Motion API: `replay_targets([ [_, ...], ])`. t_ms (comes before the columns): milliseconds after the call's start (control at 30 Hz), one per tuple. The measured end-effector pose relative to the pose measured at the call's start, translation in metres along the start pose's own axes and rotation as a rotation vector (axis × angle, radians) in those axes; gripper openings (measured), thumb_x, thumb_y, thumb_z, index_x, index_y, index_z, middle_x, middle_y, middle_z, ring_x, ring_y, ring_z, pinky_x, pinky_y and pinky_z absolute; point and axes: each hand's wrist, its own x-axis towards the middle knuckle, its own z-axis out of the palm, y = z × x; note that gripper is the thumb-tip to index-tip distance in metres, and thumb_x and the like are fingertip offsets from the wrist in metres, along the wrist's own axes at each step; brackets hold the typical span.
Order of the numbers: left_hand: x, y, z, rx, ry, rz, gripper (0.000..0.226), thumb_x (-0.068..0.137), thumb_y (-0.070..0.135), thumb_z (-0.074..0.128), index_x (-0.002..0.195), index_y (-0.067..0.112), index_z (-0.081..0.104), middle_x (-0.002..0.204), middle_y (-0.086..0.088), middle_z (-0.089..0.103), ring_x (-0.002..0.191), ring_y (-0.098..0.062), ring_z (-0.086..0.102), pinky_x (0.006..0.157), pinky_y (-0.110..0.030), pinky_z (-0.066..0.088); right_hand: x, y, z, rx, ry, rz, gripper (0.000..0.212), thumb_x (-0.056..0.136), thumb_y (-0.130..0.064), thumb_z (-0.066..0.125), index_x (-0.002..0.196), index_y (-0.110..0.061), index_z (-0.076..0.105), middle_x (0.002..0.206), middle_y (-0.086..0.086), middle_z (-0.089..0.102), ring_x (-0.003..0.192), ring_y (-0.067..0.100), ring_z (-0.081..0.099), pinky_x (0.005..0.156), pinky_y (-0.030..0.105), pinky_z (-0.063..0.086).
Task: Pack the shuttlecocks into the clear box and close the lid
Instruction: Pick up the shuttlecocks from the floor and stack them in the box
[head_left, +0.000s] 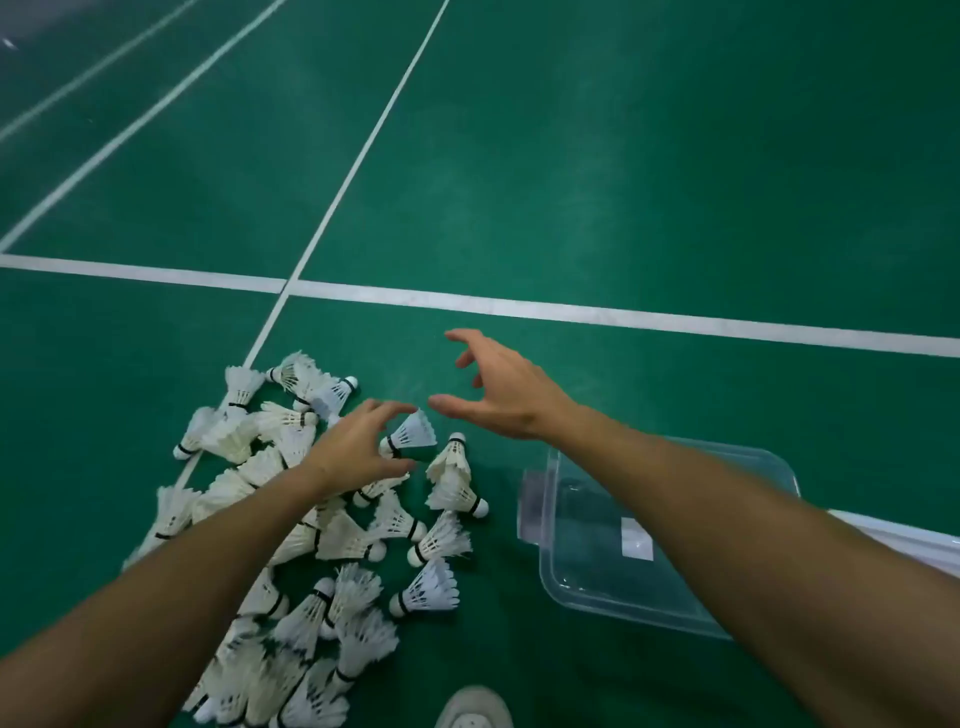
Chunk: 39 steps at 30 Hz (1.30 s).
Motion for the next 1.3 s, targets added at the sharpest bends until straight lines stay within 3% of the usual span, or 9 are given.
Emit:
replay_targets([
  [133, 0.011, 0.001, 0.019, 0.103, -0.057, -0.034, 0.093, 0.079, 0.055, 0.084, 0.157, 0.040, 0.035, 0.147, -0.005, 0.047, 0.109, -0.019, 0.061, 0.093, -0.041, 0.056, 0.013, 0.001, 0.017, 0.031, -0.014, 0.016, 0.094, 0.086, -0.074, 0.065, 0.159, -0.031, 0.025, 0.140, -0.002, 0.058, 0.113, 0.019, 0.063, 0.097, 0.049, 0.055],
  [267, 0.012, -0.015, 0.037, 0.245, -0.013, 0.001, 0.096, 0.075, 0.056, 0.084, 0.156, 0.043, 0.034, 0.146, -0.009, 0.047, 0.121, -0.027, 0.054, 0.091, -0.040, 0.055, 0.028, 0.009, 0.033, 0.068, 0.039, 0.035, 0.088, 0.089, -0.070, 0.065, 0.159, -0.032, 0.026, 0.136, -0.002, 0.058, 0.106, 0.018, 0.065, 0.094, 0.050, 0.056],
  [433, 0.014, -0.025, 0.044, 0.305, 0.033, -0.008, 0.095, 0.076, 0.051, 0.082, 0.154, 0.046, 0.027, 0.140, -0.004, 0.049, 0.104, -0.023, 0.061, 0.066, -0.031, 0.051, 0.041, 0.011, 0.051, 0.124, 0.056, 0.069, 0.083, 0.092, -0.066, 0.062, 0.159, -0.032, 0.026, 0.135, -0.003, 0.058, 0.097, 0.015, 0.067, 0.093, 0.048, 0.057],
  [633, 0.020, -0.035, 0.047, 0.181, 0.091, -0.016, 0.077, 0.080, 0.044, 0.077, 0.144, 0.042, 0.035, 0.117, 0.005, 0.054, 0.079, -0.017, 0.062, 0.060, -0.041, 0.059, 0.046, 0.010, 0.063, 0.144, 0.047, 0.069, 0.081, 0.093, -0.066, 0.061, 0.159, -0.035, 0.026, 0.135, -0.005, 0.058, 0.098, 0.011, 0.067, 0.092, 0.047, 0.058],
  [733, 0.022, -0.036, 0.051, 0.141, 0.122, -0.008, 0.065, 0.083, 0.048, 0.078, 0.136, 0.039, 0.043, 0.115, 0.007, 0.056, 0.078, -0.016, 0.063, 0.060, -0.039, 0.058, 0.051, 0.012, 0.064, 0.146, 0.040, 0.061, 0.080, 0.093, -0.066, 0.061, 0.159, -0.035, 0.025, 0.136, -0.006, 0.058, 0.098, 0.010, 0.067, 0.092, 0.046, 0.059],
  [900, 0.022, -0.033, 0.045, -0.021, 0.280, -0.017, 0.045, 0.085, 0.047, 0.079, 0.123, 0.038, 0.056, 0.110, 0.015, 0.062, 0.078, -0.005, 0.064, 0.060, -0.031, 0.056, 0.060, 0.016, 0.065, 0.142, 0.037, 0.062, 0.080, 0.093, -0.067, 0.059, 0.158, -0.036, 0.024, 0.135, -0.006, 0.058, 0.098, 0.009, 0.067, 0.092, 0.047, 0.059],
  [1067, 0.013, -0.025, 0.016, -0.252, 0.499, -0.080, 0.046, 0.083, 0.040, 0.085, 0.118, 0.042, 0.056, 0.105, 0.023, 0.063, 0.083, 0.002, 0.064, 0.062, -0.026, 0.055, 0.068, 0.018, 0.070, 0.167, 0.062, 0.079, 0.074, 0.097, -0.060, 0.059, 0.158, -0.034, 0.027, 0.132, -0.006, 0.058, 0.097, 0.010, 0.068, 0.092, 0.046, 0.058],
  [1200, -0.019, -0.052, -0.024, -0.433, 0.768, -0.209, 0.051, 0.083, 0.032, 0.088, 0.122, 0.036, 0.056, 0.106, 0.009, 0.065, 0.090, -0.015, 0.068, 0.069, -0.038, 0.060, 0.080, 0.005, 0.097, 0.188, 0.022, 0.089, 0.072, 0.097, -0.052, 0.061, 0.157, -0.034, 0.027, 0.133, -0.007, 0.058, 0.103, 0.013, 0.066, 0.095, 0.048, 0.057],
  [1300, -0.047, -0.080, -0.047, -0.473, 0.862, -0.288, 0.053, 0.083, 0.029, 0.089, 0.125, 0.034, 0.057, 0.109, 0.008, 0.063, 0.093, -0.017, 0.067, 0.076, -0.047, 0.062, 0.091, -0.019, 0.132, 0.229, -0.061, 0.059, 0.079, 0.095, -0.049, 0.067, 0.159, -0.031, 0.025, 0.139, -0.003, 0.058, 0.115, 0.017, 0.062, 0.100, 0.049, 0.055],
])
